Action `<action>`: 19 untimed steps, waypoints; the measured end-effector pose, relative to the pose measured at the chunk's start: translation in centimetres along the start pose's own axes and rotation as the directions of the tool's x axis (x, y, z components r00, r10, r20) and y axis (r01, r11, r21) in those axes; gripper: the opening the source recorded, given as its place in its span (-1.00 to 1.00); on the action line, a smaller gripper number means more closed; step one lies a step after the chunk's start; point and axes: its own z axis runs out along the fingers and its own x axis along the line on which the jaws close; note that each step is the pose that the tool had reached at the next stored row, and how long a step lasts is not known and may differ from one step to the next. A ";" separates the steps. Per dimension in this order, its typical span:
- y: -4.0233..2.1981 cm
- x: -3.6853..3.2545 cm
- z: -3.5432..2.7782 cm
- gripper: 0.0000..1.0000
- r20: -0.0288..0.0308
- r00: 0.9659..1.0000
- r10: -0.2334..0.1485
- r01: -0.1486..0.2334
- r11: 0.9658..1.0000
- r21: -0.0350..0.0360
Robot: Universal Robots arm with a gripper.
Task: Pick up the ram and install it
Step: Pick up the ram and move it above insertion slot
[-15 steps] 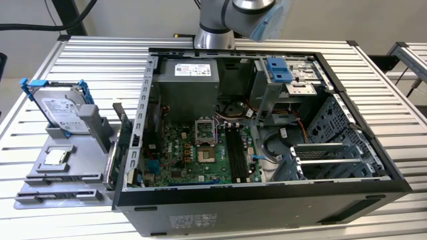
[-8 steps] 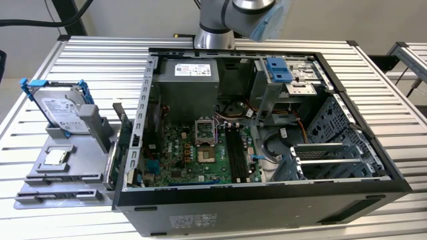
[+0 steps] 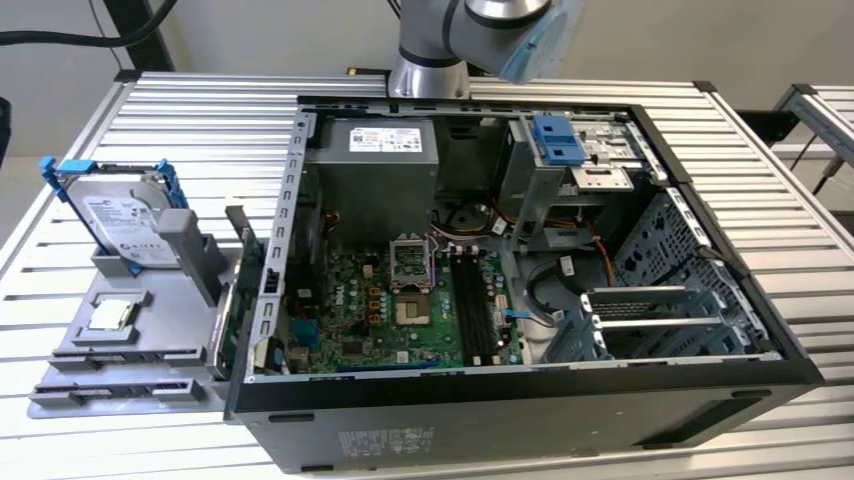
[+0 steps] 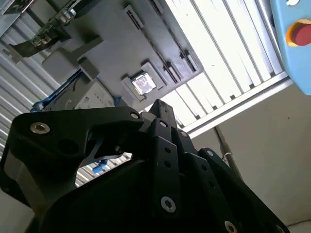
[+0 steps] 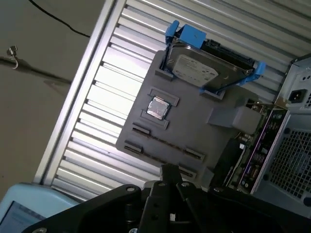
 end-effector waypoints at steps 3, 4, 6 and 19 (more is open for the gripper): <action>0.00 0.00 0.00 -1.00 -0.002 1.000 -0.028 0.028 1.000 -0.001; 0.00 0.00 0.00 -1.00 -0.002 0.999 -0.038 0.038 0.999 -0.001; 0.00 0.00 0.00 -1.00 -0.003 0.998 -0.055 0.055 0.998 -0.001; 0.00 0.00 0.00 -1.00 -0.010 0.986 -0.168 0.168 0.986 -0.004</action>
